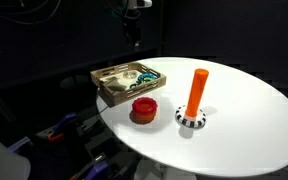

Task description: Remove the colorless ring from the crate and put it on the table

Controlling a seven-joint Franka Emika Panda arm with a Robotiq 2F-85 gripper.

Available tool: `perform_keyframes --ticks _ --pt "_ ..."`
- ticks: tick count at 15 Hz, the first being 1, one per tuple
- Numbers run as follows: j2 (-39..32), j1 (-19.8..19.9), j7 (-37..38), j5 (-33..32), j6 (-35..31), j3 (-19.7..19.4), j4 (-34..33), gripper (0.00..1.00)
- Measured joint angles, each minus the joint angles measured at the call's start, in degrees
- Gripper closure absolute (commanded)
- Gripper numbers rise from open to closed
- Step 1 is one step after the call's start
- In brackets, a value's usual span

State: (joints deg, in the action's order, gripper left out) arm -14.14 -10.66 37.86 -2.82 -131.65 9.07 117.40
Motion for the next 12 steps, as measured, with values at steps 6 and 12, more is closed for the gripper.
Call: perform_keyframes --ticks 6,12 --pt "-5.8 -1.8 0.5 0.0 -4.6 -2.4 0.0 0.00" --pt "-10.4 -3.3 0.5 0.3 -4.7 -3.5 -0.6 0.00"
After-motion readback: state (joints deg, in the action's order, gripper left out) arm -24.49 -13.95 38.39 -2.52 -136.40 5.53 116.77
